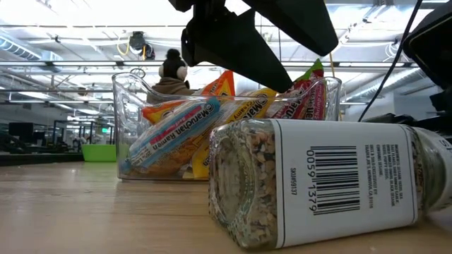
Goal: Pick & Place Food Item
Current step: Put the white seasoning bottle into the middle transparent bin
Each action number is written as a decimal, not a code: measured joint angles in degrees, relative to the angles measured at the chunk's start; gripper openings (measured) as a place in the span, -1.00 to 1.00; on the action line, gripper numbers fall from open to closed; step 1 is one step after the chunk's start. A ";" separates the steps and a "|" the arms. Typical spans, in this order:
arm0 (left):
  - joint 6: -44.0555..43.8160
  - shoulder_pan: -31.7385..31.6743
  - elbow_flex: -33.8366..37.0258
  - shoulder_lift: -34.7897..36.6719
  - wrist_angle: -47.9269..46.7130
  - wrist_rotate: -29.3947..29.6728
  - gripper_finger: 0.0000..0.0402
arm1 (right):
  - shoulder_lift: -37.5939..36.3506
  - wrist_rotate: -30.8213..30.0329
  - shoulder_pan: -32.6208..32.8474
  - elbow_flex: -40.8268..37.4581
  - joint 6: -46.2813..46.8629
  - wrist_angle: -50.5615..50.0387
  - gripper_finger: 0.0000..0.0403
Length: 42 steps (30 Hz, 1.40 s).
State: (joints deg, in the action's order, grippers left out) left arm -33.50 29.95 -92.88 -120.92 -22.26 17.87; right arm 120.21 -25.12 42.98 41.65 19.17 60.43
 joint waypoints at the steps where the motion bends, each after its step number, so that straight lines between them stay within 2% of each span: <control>1: 0.00 0.00 0.00 0.00 0.04 0.00 0.25 | -0.03 0.10 0.00 -0.01 -0.44 0.17 0.48; 7: 0.07 0.00 0.00 0.01 -0.09 0.02 0.25 | -0.03 -0.02 0.00 -0.02 -1.99 0.21 0.36; 13: 0.24 0.00 0.00 0.01 -0.18 0.02 0.25 | -0.12 -0.07 -0.07 -0.02 -2.42 1.76 -0.04; 17: 0.16 0.00 0.00 0.01 -0.16 -0.40 0.25 | -2.44 0.29 -0.07 -0.02 -4.26 -0.79 -0.04; 21: -0.19 -0.16 0.02 0.60 -0.18 -4.17 0.25 | -9.30 0.39 -0.17 -0.02 -6.46 -9.85 -0.04; 25: -1.56 -0.22 0.02 1.75 0.35 -7.28 0.25 | -20.27 0.47 -1.21 -0.02 -6.41 -25.15 -0.04; 28: 0.26 -0.24 0.02 2.66 2.60 -7.02 0.25 | -28.59 5.16 -3.66 -0.02 -4.10 -37.22 -0.04; 31: 4.56 -0.68 0.02 3.06 5.72 -4.19 0.25 | -35.04 9.11 -6.62 -0.02 -2.21 -45.17 -0.04; 35: 9.87 -2.28 0.02 3.32 6.97 1.32 0.25 | -40.80 11.85 -9.67 -0.04 -3.88 -49.98 -0.04; 42: 13.77 -7.18 0.02 3.34 7.85 4.51 0.25 | -45.73 12.08 -13.26 -0.09 -4.95 -57.97 -0.04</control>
State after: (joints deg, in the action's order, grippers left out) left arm -19.72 22.77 -92.86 -117.58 -14.41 22.37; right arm 74.48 -13.04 29.72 41.56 14.22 2.46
